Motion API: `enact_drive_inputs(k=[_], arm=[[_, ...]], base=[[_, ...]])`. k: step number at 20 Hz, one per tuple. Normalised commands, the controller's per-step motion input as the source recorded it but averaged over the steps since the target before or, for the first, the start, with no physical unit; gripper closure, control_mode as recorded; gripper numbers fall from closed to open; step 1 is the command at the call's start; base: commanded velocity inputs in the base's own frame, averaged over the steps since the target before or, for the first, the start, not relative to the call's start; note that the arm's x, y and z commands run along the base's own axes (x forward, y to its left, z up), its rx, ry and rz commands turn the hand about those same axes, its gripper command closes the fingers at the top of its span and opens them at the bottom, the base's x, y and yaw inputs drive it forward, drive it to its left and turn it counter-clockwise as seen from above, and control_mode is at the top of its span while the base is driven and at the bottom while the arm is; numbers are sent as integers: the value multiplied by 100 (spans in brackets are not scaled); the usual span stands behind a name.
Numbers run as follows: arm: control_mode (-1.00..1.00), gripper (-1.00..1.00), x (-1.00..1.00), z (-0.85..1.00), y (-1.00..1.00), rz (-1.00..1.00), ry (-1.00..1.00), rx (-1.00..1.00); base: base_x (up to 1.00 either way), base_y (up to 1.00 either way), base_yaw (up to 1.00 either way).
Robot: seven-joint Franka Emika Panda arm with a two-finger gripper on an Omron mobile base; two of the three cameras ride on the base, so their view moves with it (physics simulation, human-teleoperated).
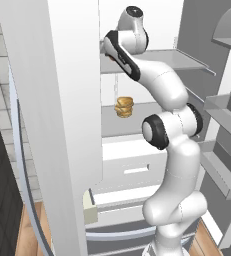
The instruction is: Pick up the orange and peach from the fridge and place one fruit on each plate on the dining counter.
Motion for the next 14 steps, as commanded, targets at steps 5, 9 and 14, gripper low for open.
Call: enact_drive_inputs(k=[5, 9, 14], arm=[[-100, -100, 0, -12, 4, 0, 0, 0], [-100, -100, 0, -26, 3, 0, 0, 0], [-100, -100, 0, -11, 7, 0, 0, 0]], base=[[0, 0, 0], [0, 0, 0], [0, 0, 0]])
